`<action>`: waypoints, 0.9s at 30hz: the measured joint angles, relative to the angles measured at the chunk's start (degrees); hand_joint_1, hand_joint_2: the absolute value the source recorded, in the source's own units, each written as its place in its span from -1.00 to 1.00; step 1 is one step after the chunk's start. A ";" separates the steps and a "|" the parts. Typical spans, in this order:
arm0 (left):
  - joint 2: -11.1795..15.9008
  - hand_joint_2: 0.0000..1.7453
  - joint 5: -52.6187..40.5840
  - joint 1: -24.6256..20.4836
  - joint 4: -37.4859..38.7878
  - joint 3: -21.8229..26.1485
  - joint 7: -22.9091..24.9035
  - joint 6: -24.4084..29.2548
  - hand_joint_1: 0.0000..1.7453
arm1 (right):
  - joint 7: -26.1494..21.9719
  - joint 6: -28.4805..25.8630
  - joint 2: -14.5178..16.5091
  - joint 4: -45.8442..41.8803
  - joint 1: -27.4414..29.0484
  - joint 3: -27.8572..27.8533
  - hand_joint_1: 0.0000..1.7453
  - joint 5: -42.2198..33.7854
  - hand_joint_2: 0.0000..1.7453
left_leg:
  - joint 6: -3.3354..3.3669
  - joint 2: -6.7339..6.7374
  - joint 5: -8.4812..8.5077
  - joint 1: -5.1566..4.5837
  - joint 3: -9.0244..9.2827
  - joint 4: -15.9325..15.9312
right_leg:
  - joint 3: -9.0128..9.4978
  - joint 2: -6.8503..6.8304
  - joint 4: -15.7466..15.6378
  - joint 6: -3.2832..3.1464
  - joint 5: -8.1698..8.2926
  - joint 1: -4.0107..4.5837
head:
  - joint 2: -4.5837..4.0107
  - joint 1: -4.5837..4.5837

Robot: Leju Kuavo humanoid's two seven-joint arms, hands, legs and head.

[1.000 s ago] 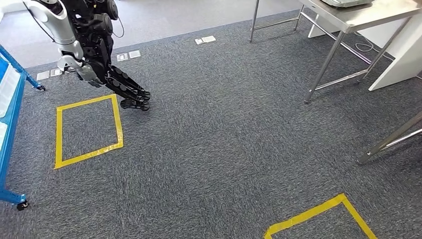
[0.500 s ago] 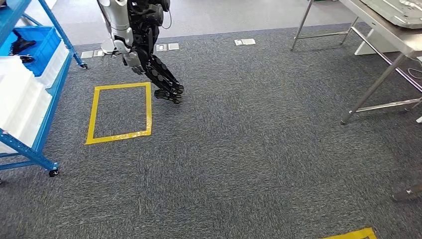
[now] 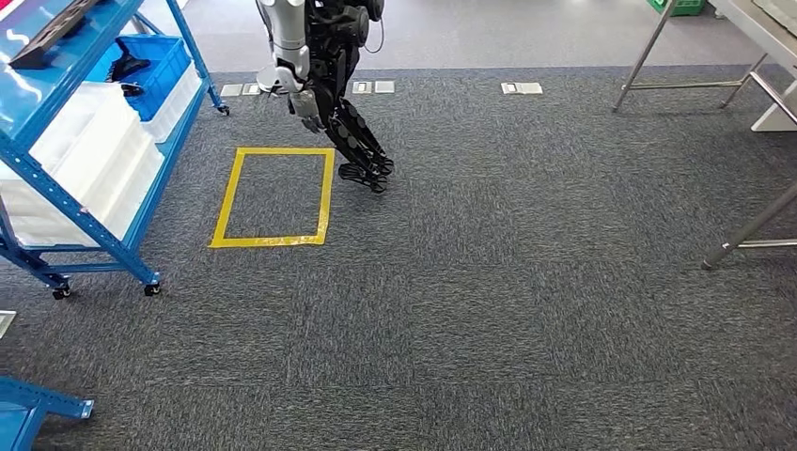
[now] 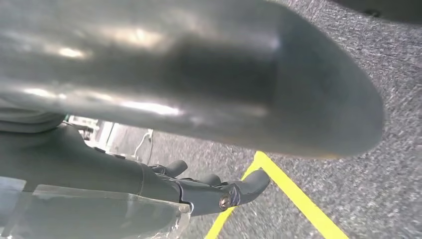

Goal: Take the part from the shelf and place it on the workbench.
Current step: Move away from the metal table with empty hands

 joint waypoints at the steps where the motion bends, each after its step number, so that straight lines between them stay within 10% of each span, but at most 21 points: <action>1: -0.14 -1.00 0.37 -0.08 -0.02 0.02 -0.11 1.56 -1.00 | -0.02 -0.07 0.07 0.00 -0.02 -0.16 -1.00 -0.01 -1.00 | -0.04 1.33 1.46 0.11 2.40 -4.24 | 0.26 -0.58 0.06 0.17 -0.20 0.10 | 0.00 -0.03; 4: -0.66 -1.00 0.53 -0.59 -0.09 0.02 0.48 3.38 -1.00 | -0.07 -0.21 0.13 0.00 -0.14 -0.71 -1.00 -0.01 -1.00 | 0.76 3.20 3.02 -0.30 5.91 -10.60 | 0.89 -2.03 0.24 1.18 -0.81 0.63 | 0.00 0.24; 6: -0.86 -1.00 0.22 -0.60 -0.04 0.01 0.84 3.43 -1.00 | -0.07 -0.21 0.20 -0.01 -0.39 -1.01 -1.00 -0.01 -1.00 | 1.71 1.92 3.37 -0.70 5.76 -10.86 | 1.19 -2.94 0.16 1.82 -0.95 0.62 | 0.00 0.33; 13: -0.98 -1.00 -1.23 -0.49 0.22 -0.43 -0.50 -0.39 -1.00 | 0.90 0.15 0.72 0.04 -0.21 -2.16 -1.00 -0.74 -1.00 | 3.55 -3.03 4.53 -0.76 5.48 -11.76 | -7.09 3.75 17.29 2.17 -8.13 -0.17 | -0.01 0.65; 17: -1.92 -1.00 -1.97 -0.41 0.71 -1.50 1.91 -6.74 -1.00 | 1.70 -1.12 1.26 0.05 -0.20 -3.43 -1.00 -1.47 -1.00 | 3.18 -6.17 4.68 -0.87 5.61 -11.62 | -2.13 6.61 4.93 3.54 -1.73 -0.33 | -0.01 0.66; 21: -2.57 -1.00 -1.59 -0.49 1.11 -2.22 2.74 -16.49 -1.00 | 2.54 -1.97 2.05 0.07 -0.39 -4.65 -1.00 -2.01 -1.00 | 1.75 -8.41 5.05 -0.80 5.07 -11.72 | -0.57 6.78 0.53 1.96 0.11 -0.17 | 0.00 0.60; 24: -2.64 -1.00 -0.68 -0.40 1.37 -2.19 1.97 -21.38 -1.00 | 2.93 -2.81 2.66 0.05 -0.41 -5.38 -1.00 -2.05 -1.00 | 1.00 -5.10 2.61 -0.73 3.20 -8.24 | -0.29 4.80 -0.01 0.49 0.82 -0.46 | -0.01 0.27; 27: -2.60 -1.00 0.76 -0.66 1.38 -2.04 1.29 -23.22 -1.00 | 2.90 -3.30 2.85 0.07 -0.01 -5.72 -1.00 -1.68 -1.00 | 0.34 -1.43 -2.84 -0.60 -1.46 2.19 | -0.39 2.37 -0.03 -0.12 0.75 0.06 | 0.00 0.02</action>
